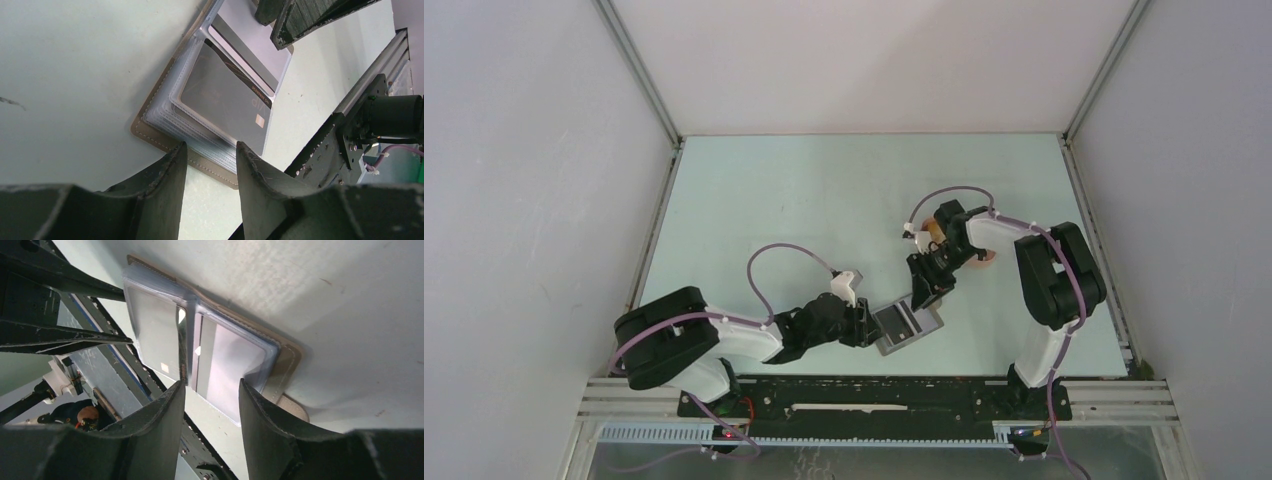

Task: Put the credit cards into the card holder
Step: Turn over the card slot in the card holder.

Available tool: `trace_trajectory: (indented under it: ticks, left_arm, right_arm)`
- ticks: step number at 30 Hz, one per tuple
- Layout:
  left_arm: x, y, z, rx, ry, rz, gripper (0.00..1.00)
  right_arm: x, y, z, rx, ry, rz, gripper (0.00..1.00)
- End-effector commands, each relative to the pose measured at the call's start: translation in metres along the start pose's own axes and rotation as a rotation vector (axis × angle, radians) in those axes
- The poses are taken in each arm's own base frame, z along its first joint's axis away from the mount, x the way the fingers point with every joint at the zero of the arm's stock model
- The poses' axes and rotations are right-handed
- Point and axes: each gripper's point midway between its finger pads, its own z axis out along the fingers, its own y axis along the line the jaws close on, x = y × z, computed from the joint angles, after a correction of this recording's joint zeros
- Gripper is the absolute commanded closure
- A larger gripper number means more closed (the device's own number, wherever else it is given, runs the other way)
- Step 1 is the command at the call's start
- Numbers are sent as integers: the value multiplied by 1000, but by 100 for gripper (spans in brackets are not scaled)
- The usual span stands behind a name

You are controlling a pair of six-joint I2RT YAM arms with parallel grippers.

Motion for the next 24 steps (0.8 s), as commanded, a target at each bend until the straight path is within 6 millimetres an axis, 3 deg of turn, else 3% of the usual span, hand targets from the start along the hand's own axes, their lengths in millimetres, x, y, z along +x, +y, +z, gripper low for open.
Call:
trace_trajectory:
  ticks: [1, 10, 24]
  left_arm:
    - [-4, -7, 6, 3, 2, -2, 54]
    - [-4, -8, 6, 1, 7, 0, 54]
    - [-4, -7, 6, -2, 7, -2, 54]
  right_arm:
    - [-13, -9, -16, 89, -58, -48, 48]
    - [-9, -21, -13, 126, -40, -21, 46]
    - [-5, -3, -7, 7, -13, -5, 48]
